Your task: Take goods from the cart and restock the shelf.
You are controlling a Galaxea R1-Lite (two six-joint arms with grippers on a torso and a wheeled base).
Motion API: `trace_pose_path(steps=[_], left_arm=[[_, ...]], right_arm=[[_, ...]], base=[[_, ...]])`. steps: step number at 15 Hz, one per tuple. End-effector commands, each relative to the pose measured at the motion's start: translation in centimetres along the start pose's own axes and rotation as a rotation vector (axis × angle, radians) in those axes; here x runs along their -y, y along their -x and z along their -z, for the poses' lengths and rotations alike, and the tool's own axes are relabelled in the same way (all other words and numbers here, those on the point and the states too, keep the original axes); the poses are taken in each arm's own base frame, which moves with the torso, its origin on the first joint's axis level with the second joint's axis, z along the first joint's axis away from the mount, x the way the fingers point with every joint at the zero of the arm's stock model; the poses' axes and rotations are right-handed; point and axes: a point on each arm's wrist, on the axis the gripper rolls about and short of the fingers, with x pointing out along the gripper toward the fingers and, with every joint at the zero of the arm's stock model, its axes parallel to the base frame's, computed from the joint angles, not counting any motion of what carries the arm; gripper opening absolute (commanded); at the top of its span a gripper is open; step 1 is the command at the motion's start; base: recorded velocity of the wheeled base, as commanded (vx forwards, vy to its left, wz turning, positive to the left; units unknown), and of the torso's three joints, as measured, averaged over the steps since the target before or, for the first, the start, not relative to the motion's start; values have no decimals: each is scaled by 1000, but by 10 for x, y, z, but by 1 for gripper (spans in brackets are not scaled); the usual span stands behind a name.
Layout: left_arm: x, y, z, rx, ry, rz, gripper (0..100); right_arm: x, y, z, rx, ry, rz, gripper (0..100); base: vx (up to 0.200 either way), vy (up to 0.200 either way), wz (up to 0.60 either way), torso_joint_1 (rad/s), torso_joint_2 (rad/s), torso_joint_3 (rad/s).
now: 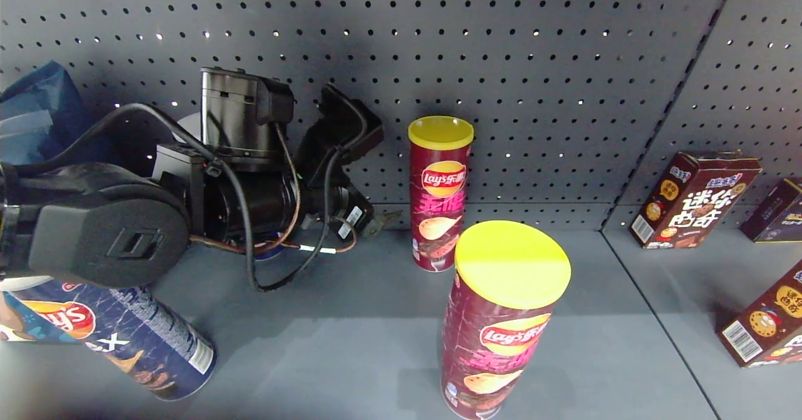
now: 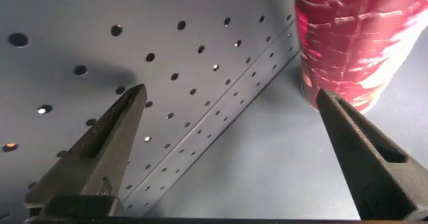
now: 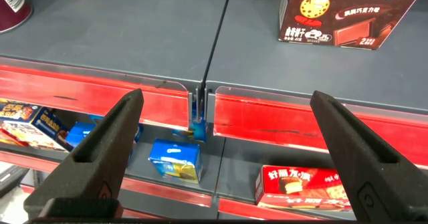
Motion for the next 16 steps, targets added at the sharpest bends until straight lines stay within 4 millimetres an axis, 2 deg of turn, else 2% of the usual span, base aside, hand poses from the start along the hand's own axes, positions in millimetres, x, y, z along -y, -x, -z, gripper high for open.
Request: trace_pose_path(steps=[1, 4, 11, 16], left_arm=[[2, -2, 0, -2, -1, 5, 100], [4, -4, 1, -7, -3, 9, 100], [6, -23, 1, -57, -7, -64, 100], [6, -26, 3, -70, -8, -69, 100]], right_arm=[[0, 0, 0, -2, 0, 0, 100], [0, 0, 0, -2, 0, 0, 100], [0, 0, 0, -2, 0, 0, 100], [0, 0, 0, -1, 0, 0, 100]], base=[[0, 0, 0, 0, 0, 0], [0, 0, 0, 0, 0, 0], [0, 0, 0, 0, 0, 0], [0, 0, 0, 0, 0, 0]])
